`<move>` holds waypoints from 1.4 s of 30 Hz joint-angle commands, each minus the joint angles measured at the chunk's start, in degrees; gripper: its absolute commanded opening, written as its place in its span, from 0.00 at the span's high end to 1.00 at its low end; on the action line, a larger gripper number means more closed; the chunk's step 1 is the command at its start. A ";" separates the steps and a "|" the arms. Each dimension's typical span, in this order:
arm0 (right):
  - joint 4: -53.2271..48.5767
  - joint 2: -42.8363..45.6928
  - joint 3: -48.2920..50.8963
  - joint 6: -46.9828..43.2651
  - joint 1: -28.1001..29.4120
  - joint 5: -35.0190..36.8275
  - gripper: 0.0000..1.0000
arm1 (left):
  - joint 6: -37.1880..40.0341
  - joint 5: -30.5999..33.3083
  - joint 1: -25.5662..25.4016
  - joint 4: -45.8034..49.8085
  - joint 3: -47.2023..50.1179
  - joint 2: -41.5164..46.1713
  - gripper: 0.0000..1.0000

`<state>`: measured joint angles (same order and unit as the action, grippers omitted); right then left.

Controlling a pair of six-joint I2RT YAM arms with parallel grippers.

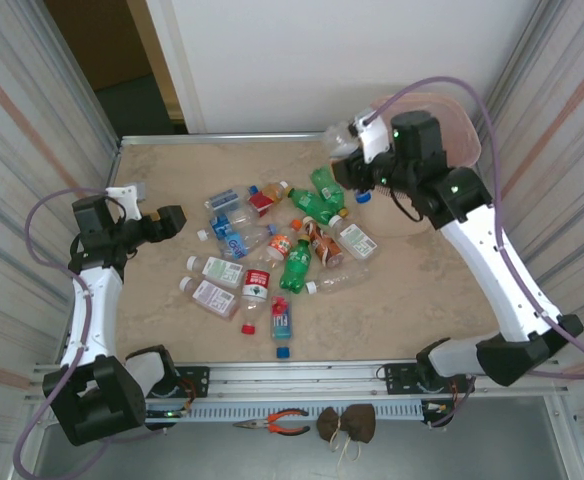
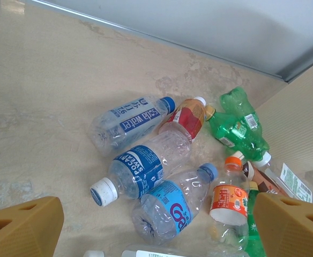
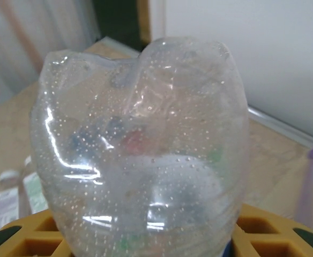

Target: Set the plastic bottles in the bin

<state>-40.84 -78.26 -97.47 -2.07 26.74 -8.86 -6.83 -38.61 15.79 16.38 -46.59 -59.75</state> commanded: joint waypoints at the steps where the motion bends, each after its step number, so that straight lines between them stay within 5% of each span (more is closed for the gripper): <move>1: -0.87 -2.76 -5.10 4.12 -5.07 -0.58 0.56 | -0.41 -1.21 0.39 -0.75 0.64 1.49 0.08; 10: -0.31 -10.62 -14.44 10.94 -22.39 -6.07 0.57 | -0.46 -1.36 0.43 -0.85 0.49 1.31 0.08; 16: -0.66 -17.00 -15.79 11.51 -27.84 -4.99 0.59 | -0.32 -1.29 0.41 -0.60 0.66 1.41 0.08; 42: -20.04 -47.98 -22.79 1.47 -24.37 4.78 0.61 | -0.33 -2.01 0.43 0.01 -0.03 0.11 0.08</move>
<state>-58.52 -124.55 -118.32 1.13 2.20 -5.34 -6.94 -39.22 15.79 16.40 -46.57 -59.61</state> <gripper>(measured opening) 0.389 0.922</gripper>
